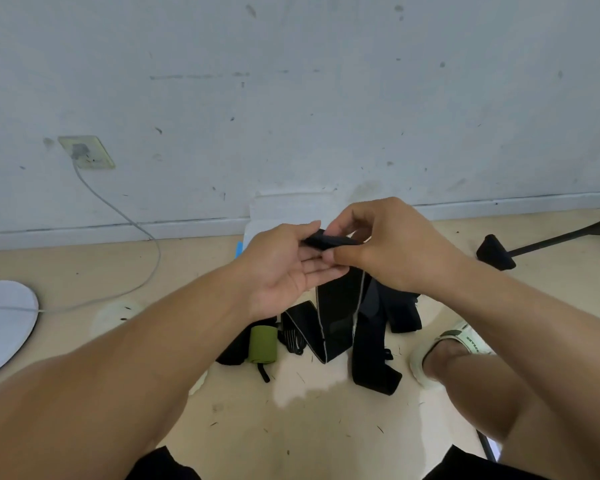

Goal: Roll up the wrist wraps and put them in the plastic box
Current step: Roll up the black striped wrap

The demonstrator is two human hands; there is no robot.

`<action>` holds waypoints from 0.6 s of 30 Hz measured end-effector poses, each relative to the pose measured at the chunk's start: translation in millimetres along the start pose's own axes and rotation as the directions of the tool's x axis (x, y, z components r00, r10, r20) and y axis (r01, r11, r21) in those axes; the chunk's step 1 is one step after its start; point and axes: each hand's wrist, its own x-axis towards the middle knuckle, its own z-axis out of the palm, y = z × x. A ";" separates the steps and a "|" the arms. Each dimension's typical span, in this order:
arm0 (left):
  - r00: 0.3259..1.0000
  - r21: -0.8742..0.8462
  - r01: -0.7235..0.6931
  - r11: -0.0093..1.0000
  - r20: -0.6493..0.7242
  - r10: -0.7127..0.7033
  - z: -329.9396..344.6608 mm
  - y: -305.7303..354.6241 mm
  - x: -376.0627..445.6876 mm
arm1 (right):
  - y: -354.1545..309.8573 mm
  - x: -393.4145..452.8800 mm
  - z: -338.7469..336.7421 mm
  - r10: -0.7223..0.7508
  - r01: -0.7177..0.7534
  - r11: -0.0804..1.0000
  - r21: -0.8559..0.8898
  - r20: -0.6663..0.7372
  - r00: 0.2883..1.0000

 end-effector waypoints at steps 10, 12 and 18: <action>0.993 -0.080 -0.107 0.991 -0.067 0.101 -1.6 -5.1 -3.0 | 16.9 1.1 3.3 0.009 -0.011 0.983 0.182 0.011 1.000; 0.991 -0.082 -0.111 0.990 -0.084 0.104 -3.6 -10.2 -0.3 | 21.0 2.3 9.1 0.058 -0.050 0.974 0.220 -0.031 0.998; 0.989 0.000 -0.128 0.992 -0.071 0.127 -8.2 -22.5 8.2 | 35.3 2.2 22.3 0.127 -0.105 0.973 0.208 -0.097 0.987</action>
